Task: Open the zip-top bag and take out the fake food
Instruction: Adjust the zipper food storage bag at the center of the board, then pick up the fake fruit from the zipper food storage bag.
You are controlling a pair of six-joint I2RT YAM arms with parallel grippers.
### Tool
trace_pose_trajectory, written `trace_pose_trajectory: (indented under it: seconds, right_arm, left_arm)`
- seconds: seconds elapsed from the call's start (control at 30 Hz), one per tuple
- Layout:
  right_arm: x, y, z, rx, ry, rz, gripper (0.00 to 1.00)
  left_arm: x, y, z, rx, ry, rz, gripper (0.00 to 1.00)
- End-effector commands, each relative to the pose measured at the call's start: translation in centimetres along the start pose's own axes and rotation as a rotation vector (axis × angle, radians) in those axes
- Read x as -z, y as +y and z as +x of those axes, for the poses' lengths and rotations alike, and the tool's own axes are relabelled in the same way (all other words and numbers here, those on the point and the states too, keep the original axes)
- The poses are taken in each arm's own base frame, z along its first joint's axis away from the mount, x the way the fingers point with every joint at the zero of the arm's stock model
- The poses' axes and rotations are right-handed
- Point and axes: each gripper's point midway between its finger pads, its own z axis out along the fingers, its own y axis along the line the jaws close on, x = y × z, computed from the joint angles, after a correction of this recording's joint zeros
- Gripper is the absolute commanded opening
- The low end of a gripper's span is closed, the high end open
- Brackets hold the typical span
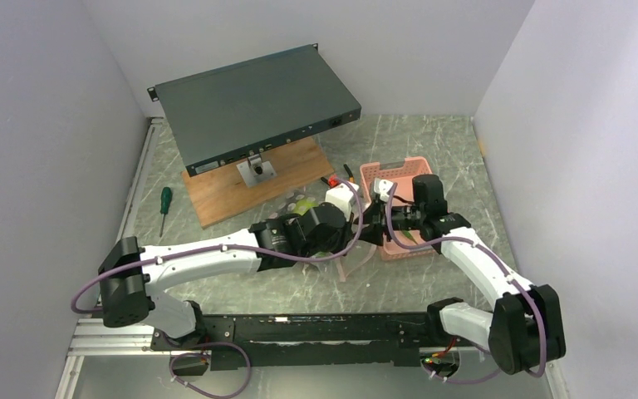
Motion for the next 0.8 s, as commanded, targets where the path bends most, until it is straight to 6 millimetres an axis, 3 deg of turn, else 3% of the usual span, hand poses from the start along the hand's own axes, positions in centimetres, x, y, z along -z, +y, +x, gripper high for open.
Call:
trace_pose_trajectory:
  seconds: [0.0, 0.1, 0.23, 0.37, 0.47, 0.6, 0.7, 0.77]
  right_arm:
    - [-0.7, -1.2, -2.4, -0.024, -0.086, 0.013, 0.48]
    - [-1.0, -1.3, -1.9, -0.098, -0.098, 0.032, 0.52]
    - [-1.2, -1.7, -0.9, -0.146, -0.090, 0.060, 0.58]
    - [-1.5, -2.1, 0.1, -0.190, -0.075, 0.073, 0.59]
    - [-1.9, -2.4, 0.6, -0.213, -0.063, 0.072, 0.59]
    - [-2.4, -2.4, 1.1, -0.226, -0.045, 0.059, 0.59]
    - [-2.8, -2.3, 1.5, -0.229, -0.028, 0.044, 0.59]
    - [-3.0, -2.3, 1.7, -0.231, -0.017, 0.035, 0.59]
  left_arm:
    - [2.5, -2.5, -5.5, 0.059, -0.159, 0.129, 0.00]
    - [2.9, -2.8, -6.0, 0.067, -0.179, 0.174, 0.00]
    - [2.5, -2.7, -5.2, 0.062, -0.158, 0.223, 0.02]
    - [3.4, -2.0, -4.2, 0.058, -0.161, 0.233, 0.29]
    - [4.8, -0.4, -3.4, 0.057, -0.174, 0.207, 0.48]
    - [6.5, 2.3, -1.5, 0.046, -0.172, 0.165, 0.65]
    - [7.2, 5.4, 0.3, 0.069, -0.169, 0.084, 0.75]
    - [7.3, 8.7, 1.9, 0.133, -0.161, -0.010, 0.80]
